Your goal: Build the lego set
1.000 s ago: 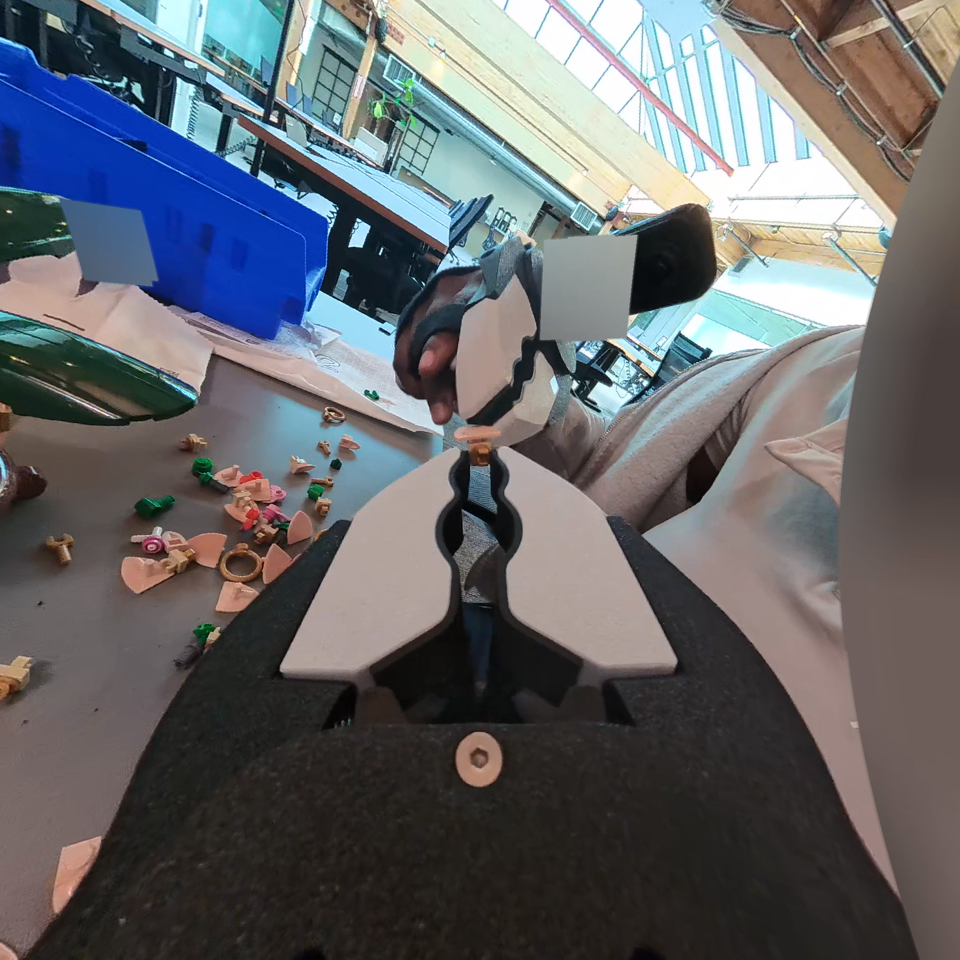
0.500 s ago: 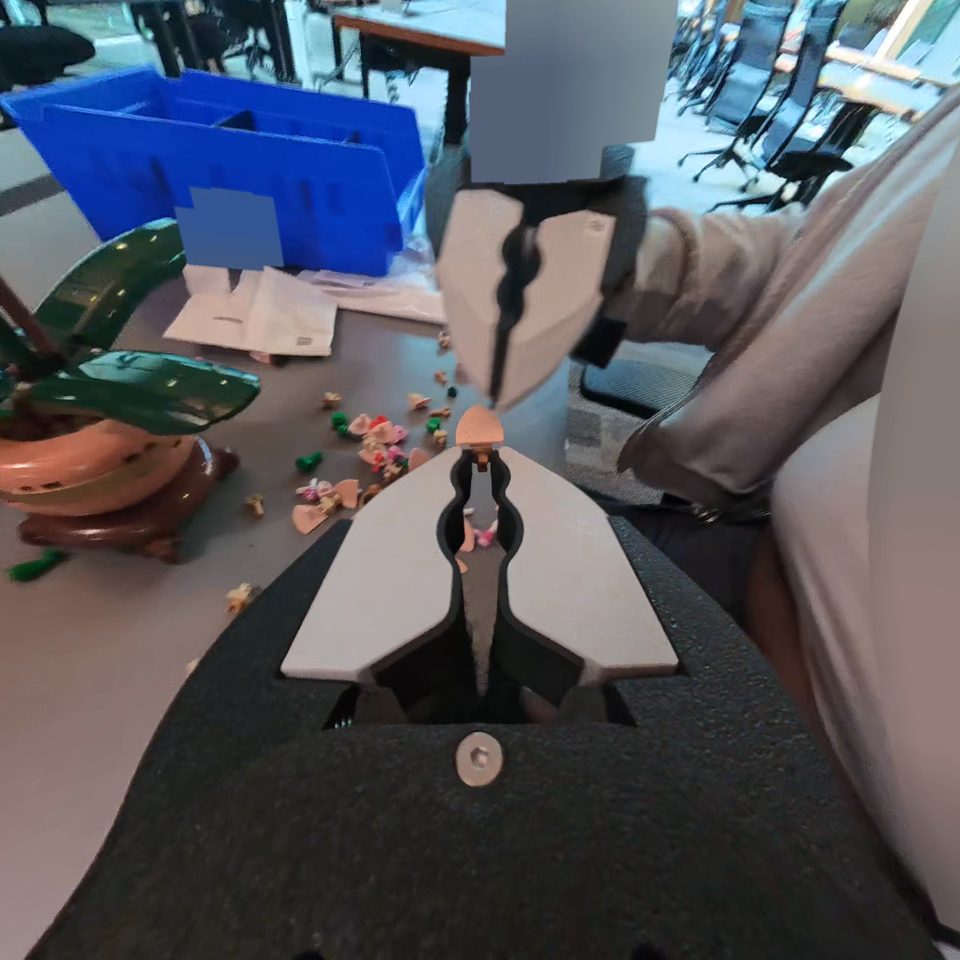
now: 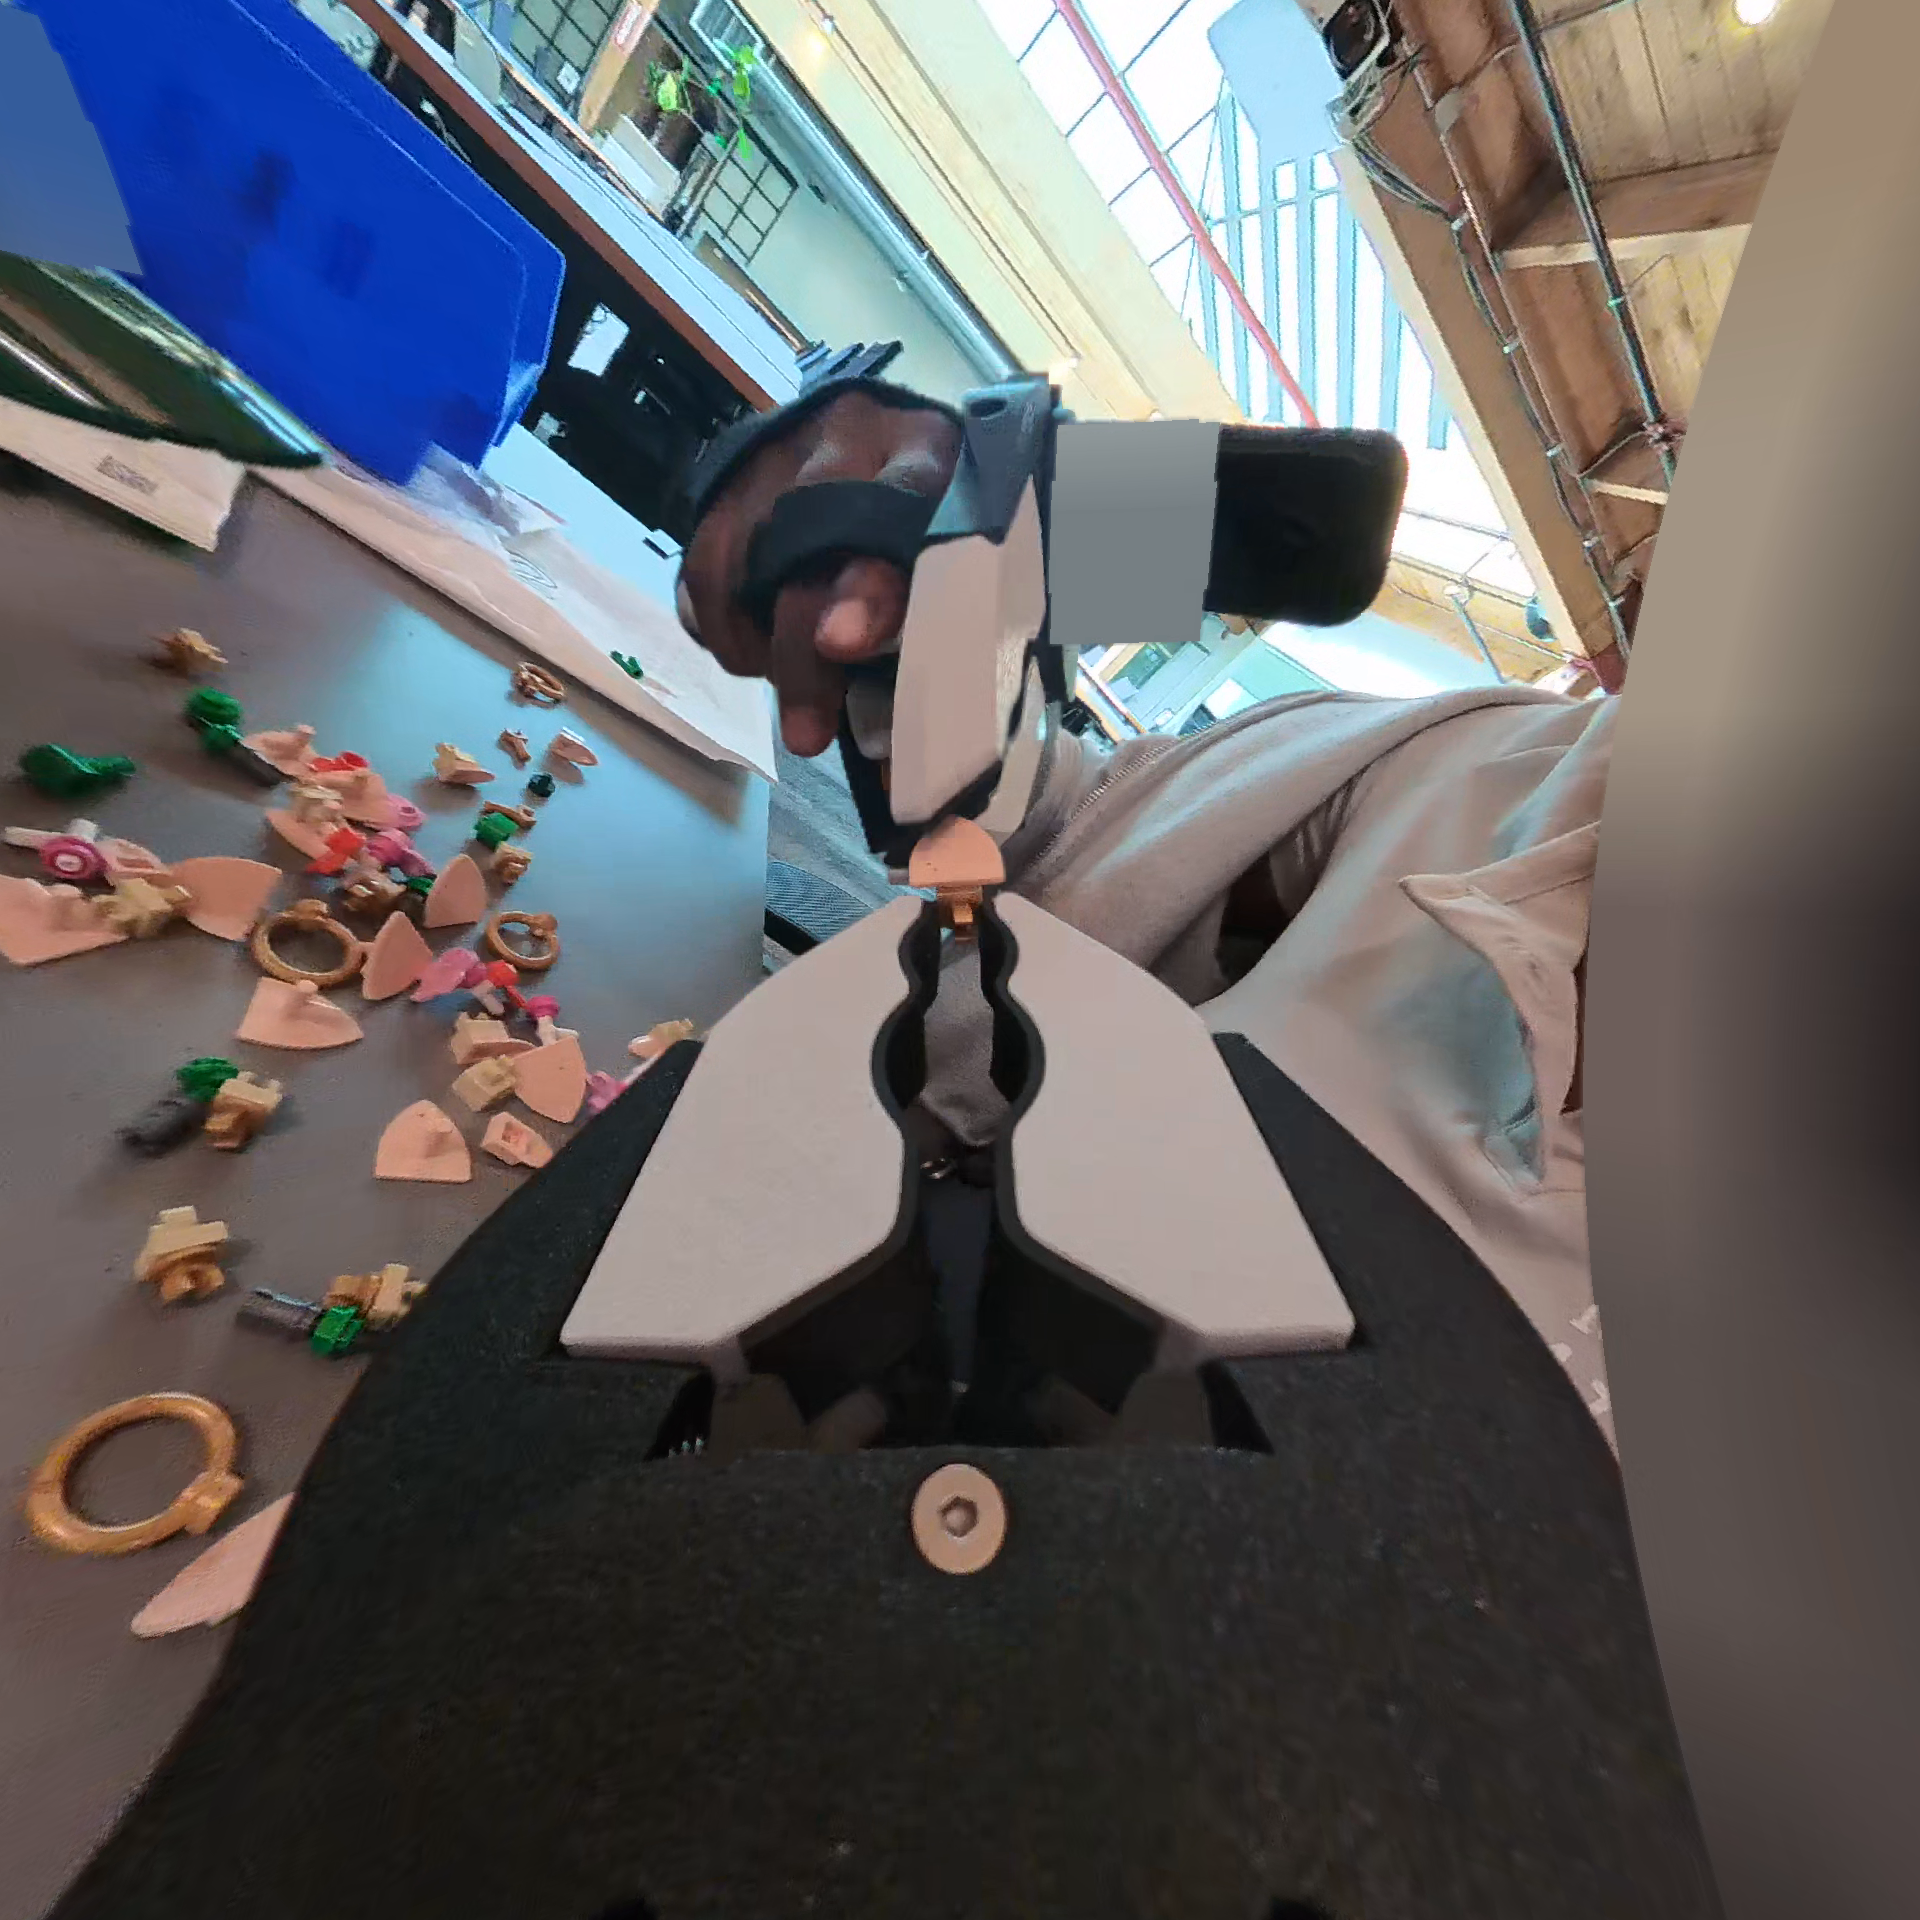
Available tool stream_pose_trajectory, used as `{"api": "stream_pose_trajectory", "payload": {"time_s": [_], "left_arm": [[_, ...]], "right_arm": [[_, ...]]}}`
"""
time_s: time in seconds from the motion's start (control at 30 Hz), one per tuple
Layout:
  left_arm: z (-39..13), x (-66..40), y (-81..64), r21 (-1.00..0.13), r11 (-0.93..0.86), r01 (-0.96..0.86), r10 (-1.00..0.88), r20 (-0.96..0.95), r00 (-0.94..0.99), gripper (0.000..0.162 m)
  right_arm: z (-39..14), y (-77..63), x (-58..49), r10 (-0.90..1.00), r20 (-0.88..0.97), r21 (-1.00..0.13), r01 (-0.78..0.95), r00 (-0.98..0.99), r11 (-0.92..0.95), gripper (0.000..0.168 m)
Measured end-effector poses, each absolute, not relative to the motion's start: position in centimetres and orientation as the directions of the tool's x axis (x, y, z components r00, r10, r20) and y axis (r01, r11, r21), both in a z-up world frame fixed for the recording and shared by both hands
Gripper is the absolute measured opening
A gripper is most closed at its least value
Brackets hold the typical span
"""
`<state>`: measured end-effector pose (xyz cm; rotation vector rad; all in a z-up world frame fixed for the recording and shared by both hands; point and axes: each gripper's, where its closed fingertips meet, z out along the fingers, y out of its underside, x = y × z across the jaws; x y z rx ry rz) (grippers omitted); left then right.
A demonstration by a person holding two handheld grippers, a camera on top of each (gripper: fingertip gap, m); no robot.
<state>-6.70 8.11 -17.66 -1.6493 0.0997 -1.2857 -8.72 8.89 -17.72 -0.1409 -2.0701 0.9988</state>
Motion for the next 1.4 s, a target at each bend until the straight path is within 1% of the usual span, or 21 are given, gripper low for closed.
{"api": "stream_pose_trajectory", "payload": {"time_s": [0.07,0.17,0.23,0.27,0.3,0.4,0.53,0.73,0.8,0.93,1.07,1.17,1.23,1.27,1.3,1.33,1.4], "left_arm": [[-17.5,-6.6,7.9,-0.714,-0.51,0.48,-0.592,0.696,0.406,0.006],[-17.6,-6.7,7.9,-0.702,-0.527,0.479,-0.582,0.709,0.398,0.006],[-17.6,-6.8,7.9,-0.689,-0.537,0.486,-0.578,0.721,0.382,0.006],[-17.6,-6.9,7.9,-0.684,-0.539,0.492,-0.579,0.725,0.374,0.006],[-17.5,-7.0,7.8,-0.677,-0.541,0.498,-0.579,0.73,0.362,0.006],[-17.7,-6.9,7.9,-0.676,-0.547,0.494,-0.576,0.732,0.363,0.006],[-17.8,-6.9,7.8,-0.673,-0.551,0.493,-0.574,0.735,0.361,0.006],[-18.5,-6.1,7.4,-0.701,-0.582,0.412,-0.579,0.713,0.396,0.006],[-18.6,-6.2,7.6,-0.719,-0.574,0.391,-0.576,0.694,0.431,0.006],[-18.9,-7.2,8.4,-0.773,-0.512,0.375,-0.53,0.628,0.57,0.006],[-18.4,-8.2,9.5,-0.796,-0.397,0.457,-0.478,0.604,0.637,0.006],[-18.9,-9.0,10.1,-0.83,-0.326,0.453,-0.425,0.556,0.714,0.006],[-19.7,-9.3,10.1,-0.848,-0.337,0.41,-0.39,0.522,0.758,0.006],[-19.9,-9.1,9.8,-0.857,-0.349,0.378,-0.399,0.501,0.767,0.005],[-19.7,-8.1,9.4,-0.866,-0.367,0.34,-0.452,0.486,0.749,0.004],[-19.7,-7.3,9.2,-0.868,-0.386,0.313,-0.472,0.477,0.741,0.004],[-20.7,-8.6,9.6,-0.888,-0.403,0.219,-0.395,0.385,0.834,0.004]], "right_arm": [[-17.9,8.5,-8.6,0.369,0.634,-0.671,-0.246,-0.68,0.7,0.001],[-17.9,8.6,-8.6,0.328,0.645,-0.641,-0.255,-0.69,0.724,0.002],[-17.8,8.5,-8.3,0.299,0.649,-0.627,-0.27,-0.7,0.731,0.014],[-17.8,8.4,-8.2,0.294,0.646,-0.626,-0.269,-0.704,0.732,0.014],[-17.6,8.5,-8.1,0.297,0.643,-0.631,-0.269,-0.706,0.727,0.015],[-17.2,8.3,-8.0,0.324,0.611,-0.676,-0.263,-0.722,0.688,0.006],[-17.4,8.3,-8.1,0.339,0.568,-0.707,-0.234,-0.75,0.667,0.005],[-18.0,7.7,-7.4,0.343,0.451,-0.776,-0.172,-0.824,0.607,0.003],[-18.0,7.7,-7.3,0.37,0.38,-0.824,-0.129,-0.848,0.551,0.002],[-18.1,8.2,-8.3,0.52,0.277,-0.909,-0.045,-0.808,0.413,0.0],[-17.3,8.7,-9.5,0.709,0.181,-0.974,-0.024,-0.681,0.225,0.0],[-17.7,9.4,-10.3,0.809,0.063,-0.997,0.006,-0.584,0.083,0.0],[-18.4,9.7,-10.5,0.844,-0.023,-0.999,0.044,-0.535,0.001,0.0],[-18.8,10.5,-10.8,0.876,-0.044,-0.998,0.051,-0.48,-0.022,0.0],[-19.2,11.4,-11.0,0.902,-0.053,-0.998,0.06,-0.429,-0.03,0.0],[-20.0,11.5,-11.0,0.901,-0.055,-0.995,0.096,-0.429,-0.015,0.0],[-20.1,10.6,-10.6,0.876,-0.048,-0.994,0.112,-0.479,0.007,0.0]]}}
